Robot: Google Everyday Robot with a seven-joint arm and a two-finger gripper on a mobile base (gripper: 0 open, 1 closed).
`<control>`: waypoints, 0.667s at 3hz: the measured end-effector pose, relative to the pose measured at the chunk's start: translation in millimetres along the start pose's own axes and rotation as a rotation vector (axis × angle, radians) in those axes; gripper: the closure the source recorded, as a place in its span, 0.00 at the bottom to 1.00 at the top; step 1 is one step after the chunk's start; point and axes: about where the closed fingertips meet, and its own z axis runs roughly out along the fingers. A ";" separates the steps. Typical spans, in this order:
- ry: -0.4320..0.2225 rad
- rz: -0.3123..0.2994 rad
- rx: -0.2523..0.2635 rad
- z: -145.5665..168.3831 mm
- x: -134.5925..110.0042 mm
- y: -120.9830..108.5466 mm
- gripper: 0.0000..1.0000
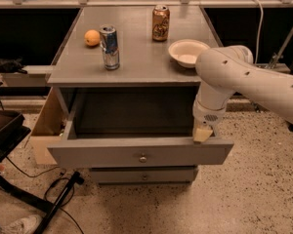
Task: Open top drawer
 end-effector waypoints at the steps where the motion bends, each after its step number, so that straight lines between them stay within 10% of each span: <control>1: 0.000 0.000 0.000 0.0 0.0 0.0 0.58; 2: 0.000 0.000 0.000 0.0 0.0 0.0 0.35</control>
Offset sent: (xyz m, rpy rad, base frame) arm 0.0000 0.0000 0.0000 0.0000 0.0000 0.0000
